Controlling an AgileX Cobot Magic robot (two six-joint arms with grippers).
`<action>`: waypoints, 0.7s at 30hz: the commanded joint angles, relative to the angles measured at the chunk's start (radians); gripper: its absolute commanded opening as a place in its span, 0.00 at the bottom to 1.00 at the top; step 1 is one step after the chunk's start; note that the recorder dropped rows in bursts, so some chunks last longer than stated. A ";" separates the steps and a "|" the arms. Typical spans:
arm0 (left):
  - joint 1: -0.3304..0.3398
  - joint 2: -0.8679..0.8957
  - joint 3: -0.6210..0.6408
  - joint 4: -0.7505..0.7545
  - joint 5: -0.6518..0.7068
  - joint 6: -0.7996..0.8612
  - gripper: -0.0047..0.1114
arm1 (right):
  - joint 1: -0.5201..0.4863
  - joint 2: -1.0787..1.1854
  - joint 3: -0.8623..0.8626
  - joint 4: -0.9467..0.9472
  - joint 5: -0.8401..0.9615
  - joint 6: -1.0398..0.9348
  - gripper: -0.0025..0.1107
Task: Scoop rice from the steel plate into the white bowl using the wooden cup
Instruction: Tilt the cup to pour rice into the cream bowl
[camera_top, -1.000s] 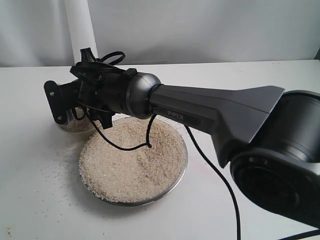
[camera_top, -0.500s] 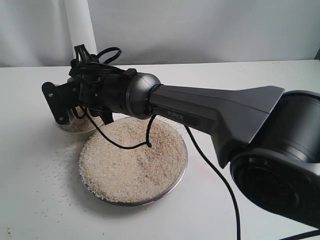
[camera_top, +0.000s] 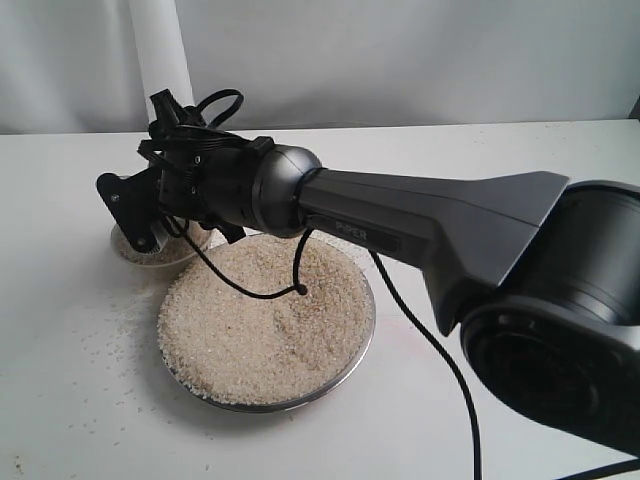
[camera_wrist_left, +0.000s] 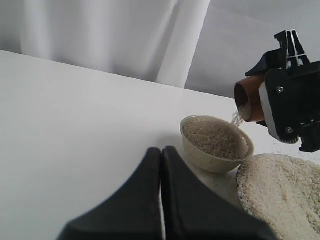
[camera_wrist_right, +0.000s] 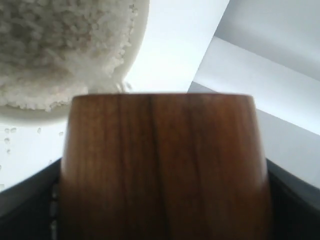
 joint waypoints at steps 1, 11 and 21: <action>-0.006 -0.003 -0.001 -0.003 -0.007 -0.004 0.04 | 0.000 -0.008 -0.010 -0.003 0.006 -0.050 0.02; -0.006 -0.003 -0.001 -0.003 -0.007 -0.004 0.04 | 0.000 -0.008 -0.010 0.002 -0.063 -0.058 0.02; -0.006 -0.003 -0.001 -0.003 -0.007 -0.004 0.04 | 0.000 0.001 -0.010 0.002 -0.141 -0.101 0.02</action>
